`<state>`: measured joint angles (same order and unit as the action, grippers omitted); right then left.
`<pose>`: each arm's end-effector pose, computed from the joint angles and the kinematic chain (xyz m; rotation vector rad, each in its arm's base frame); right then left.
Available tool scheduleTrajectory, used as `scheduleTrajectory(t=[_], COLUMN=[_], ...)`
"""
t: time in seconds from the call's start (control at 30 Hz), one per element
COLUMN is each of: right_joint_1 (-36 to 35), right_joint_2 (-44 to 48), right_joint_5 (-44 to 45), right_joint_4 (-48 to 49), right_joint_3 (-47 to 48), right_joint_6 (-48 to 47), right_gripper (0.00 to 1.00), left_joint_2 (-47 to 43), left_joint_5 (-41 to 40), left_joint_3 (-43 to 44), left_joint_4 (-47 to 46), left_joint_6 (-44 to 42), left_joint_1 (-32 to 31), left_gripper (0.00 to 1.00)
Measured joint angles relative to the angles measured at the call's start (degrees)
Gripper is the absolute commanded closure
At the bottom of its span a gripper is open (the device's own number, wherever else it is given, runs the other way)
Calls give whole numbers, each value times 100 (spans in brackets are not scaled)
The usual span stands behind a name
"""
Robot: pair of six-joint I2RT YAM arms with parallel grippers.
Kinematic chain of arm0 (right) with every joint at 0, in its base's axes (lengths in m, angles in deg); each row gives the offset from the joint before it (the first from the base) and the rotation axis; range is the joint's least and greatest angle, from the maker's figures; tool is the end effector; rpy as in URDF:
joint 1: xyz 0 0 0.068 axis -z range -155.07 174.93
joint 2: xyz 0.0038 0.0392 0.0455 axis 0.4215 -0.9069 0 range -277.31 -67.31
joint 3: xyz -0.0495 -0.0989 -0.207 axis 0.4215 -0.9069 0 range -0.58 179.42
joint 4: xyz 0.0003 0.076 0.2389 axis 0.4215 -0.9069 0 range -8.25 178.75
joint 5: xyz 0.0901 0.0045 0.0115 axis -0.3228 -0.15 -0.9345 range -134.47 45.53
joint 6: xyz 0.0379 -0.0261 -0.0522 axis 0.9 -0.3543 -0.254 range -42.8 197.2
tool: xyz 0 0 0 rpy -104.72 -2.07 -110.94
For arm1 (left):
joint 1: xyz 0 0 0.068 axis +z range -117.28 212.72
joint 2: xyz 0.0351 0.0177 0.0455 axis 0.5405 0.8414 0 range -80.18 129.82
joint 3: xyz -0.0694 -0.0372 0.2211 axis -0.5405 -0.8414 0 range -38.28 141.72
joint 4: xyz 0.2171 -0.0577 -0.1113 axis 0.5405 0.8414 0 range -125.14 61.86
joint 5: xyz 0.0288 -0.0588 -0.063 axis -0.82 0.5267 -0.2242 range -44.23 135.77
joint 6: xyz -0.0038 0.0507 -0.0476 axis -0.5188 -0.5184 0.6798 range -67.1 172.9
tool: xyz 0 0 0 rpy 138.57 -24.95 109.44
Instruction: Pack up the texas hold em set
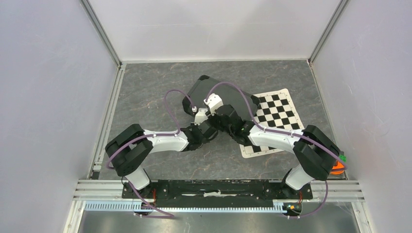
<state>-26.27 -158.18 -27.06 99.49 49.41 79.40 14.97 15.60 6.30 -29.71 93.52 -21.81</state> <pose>0.2325 0.2622 0.1661 -0.6928 1.9611 0.2525 0.1992 -0.2306 0.0928 0.0929 2.3707 -0.1036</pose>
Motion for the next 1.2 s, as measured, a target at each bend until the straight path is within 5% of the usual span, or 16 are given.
scheduleTrajectory(t=[0.17,0.5,0.8,1.0,1.2], right_joint_1=[26,-46,7,33,17], right_joint_2=[-11,17,507,761,754], right_joint_5=[72,74,-76,-63,57], right_joint_4=[74,101,-404,-960,-1405], right_joint_3=[2,2,-181,-214,-57], right_joint_6=[-74,-334,-332,-374,-472], right_gripper=[65,64,58,45,35], left_joint_2=[-76,-1423,-2811,-3873,-3766], left_joint_5=[-114,761,651,140,129], left_joint_3=[31,-1268,-2190,-2634,-2702], left_joint_4=[138,-455,-1217,-1703,-2037], left_joint_6=[179,164,13,-304,-455], left_joint_1=[-31,4,96,131,455], left_gripper=[78,69,2,0,0])
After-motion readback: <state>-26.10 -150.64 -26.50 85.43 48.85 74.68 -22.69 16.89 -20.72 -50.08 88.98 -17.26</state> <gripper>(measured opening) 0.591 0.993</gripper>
